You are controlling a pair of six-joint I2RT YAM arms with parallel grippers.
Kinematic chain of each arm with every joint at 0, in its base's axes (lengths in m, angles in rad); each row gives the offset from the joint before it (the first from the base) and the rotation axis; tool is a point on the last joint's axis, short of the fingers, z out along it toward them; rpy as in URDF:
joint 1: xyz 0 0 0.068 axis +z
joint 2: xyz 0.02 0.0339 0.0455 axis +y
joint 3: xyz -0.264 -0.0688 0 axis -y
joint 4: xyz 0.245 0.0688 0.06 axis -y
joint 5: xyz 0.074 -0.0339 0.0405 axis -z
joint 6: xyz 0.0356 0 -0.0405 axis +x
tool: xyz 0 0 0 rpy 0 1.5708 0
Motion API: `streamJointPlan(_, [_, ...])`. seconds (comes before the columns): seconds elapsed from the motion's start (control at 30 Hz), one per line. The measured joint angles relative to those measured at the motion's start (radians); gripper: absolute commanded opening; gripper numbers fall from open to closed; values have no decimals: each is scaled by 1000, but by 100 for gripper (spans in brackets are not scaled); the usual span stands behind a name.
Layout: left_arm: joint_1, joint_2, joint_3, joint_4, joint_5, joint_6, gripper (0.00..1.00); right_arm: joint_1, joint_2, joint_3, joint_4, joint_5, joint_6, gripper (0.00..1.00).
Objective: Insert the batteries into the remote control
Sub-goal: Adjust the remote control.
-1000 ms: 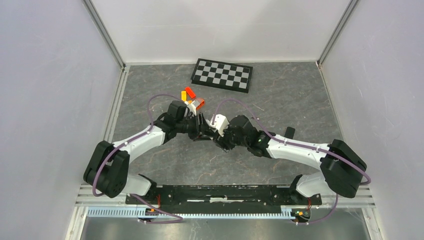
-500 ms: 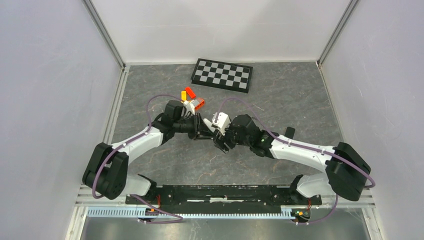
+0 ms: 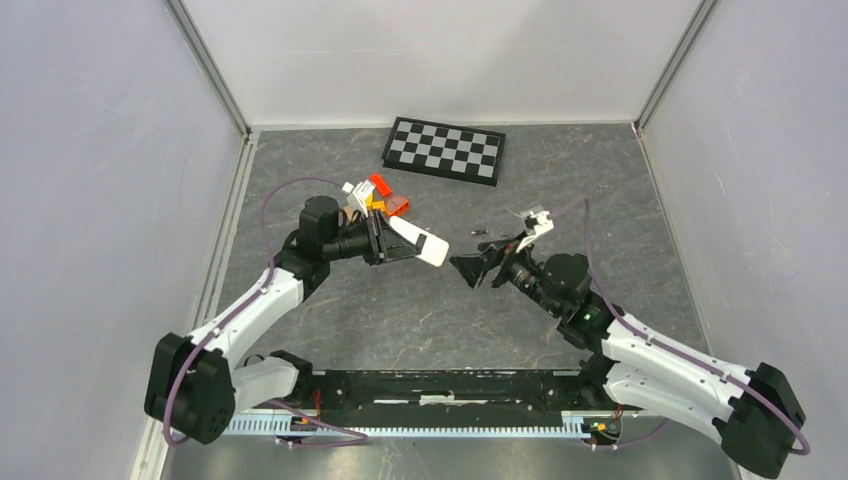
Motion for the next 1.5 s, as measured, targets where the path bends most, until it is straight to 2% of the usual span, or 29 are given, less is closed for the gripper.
streamJointPlan(0.13, [0, -64, -2, 34, 7, -37, 2, -1, -43, -99, 118, 60, 240, 98])
streamJointPlan(0.27, [0, -114, -2, 61, 31, -80, 2, -2, 45, -109, 254, 37, 389, 98])
streamJointPlan(0.43, [0, -154, -2, 79, 60, -143, 2, -2, 138, -109, 455, -35, 502, 87])
streamJointPlan(0.67, [0, -170, -2, 124, 98, -246, 2, -2, 204, -100, 657, -119, 568, 69])
streamJointPlan(0.83, [0, -175, -2, 182, 113, -309, 2, -2, 254, -88, 724, -163, 599, 50])
streamJointPlan(0.93, [0, -177, -2, 196, 127, -328, 2, -2, 273, -88, 765, -177, 620, 49])
streamJointPlan(1.1, [0, -185, -2, 195, 136, -334, 2, -2, 278, -88, 794, -183, 630, 54])
streamJointPlan(1.2, [0, -196, -2, 194, 138, -334, 2, -2, 288, -85, 806, -185, 631, 49])
streamJointPlan(1.37, [0, -203, -1, 193, 155, -335, 2, -6, 307, -84, 818, -187, 644, 33])
streamJointPlan(1.4, [0, -203, -1, 189, 154, -335, 3, -7, 309, -84, 824, -187, 647, 30])
streamJointPlan(1.43, [0, -203, -1, 188, 155, -335, 12, -7, 309, -84, 828, -188, 647, 27])
streamJointPlan(1.47, [1, -204, -1, 188, 154, -335, 26, -8, 309, -84, 831, -188, 651, 24])
streamJointPlan(1.5, [1, -208, -1, 189, 154, -334, 34, -8, 309, -84, 834, -190, 661, 22])
